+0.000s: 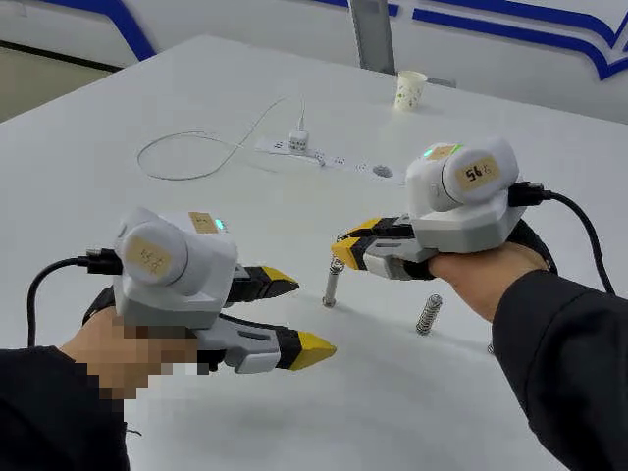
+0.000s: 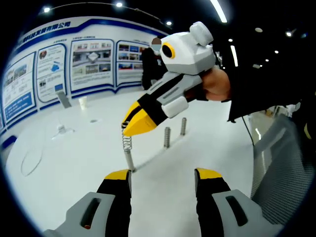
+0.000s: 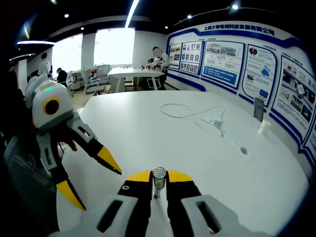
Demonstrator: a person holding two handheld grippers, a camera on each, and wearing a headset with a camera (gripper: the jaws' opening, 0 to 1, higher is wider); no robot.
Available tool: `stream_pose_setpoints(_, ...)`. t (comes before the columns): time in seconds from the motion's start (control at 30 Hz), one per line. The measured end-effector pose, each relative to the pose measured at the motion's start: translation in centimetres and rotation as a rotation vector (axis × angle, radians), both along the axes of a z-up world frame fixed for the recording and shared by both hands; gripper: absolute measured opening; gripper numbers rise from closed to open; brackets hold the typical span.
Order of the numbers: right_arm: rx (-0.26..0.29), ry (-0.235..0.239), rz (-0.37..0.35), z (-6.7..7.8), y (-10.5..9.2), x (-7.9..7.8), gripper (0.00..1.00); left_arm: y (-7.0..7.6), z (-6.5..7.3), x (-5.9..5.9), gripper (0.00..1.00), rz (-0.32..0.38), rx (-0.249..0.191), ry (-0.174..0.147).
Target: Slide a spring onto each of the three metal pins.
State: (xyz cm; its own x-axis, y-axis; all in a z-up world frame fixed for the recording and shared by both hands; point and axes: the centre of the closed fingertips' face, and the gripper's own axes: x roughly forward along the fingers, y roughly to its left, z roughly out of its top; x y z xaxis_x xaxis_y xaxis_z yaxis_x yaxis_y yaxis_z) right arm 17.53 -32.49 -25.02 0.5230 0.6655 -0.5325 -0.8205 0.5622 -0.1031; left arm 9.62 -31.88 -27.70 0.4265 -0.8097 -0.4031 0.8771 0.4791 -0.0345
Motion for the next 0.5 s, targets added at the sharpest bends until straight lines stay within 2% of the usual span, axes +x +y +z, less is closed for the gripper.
stream_pose_setpoints(0.5, 0.009, 0.047, -0.015, -1.7, -0.1, 0.1, 0.12, 0.0, -0.2, -0.1, 0.52, -0.002, 0.002, 0.007)
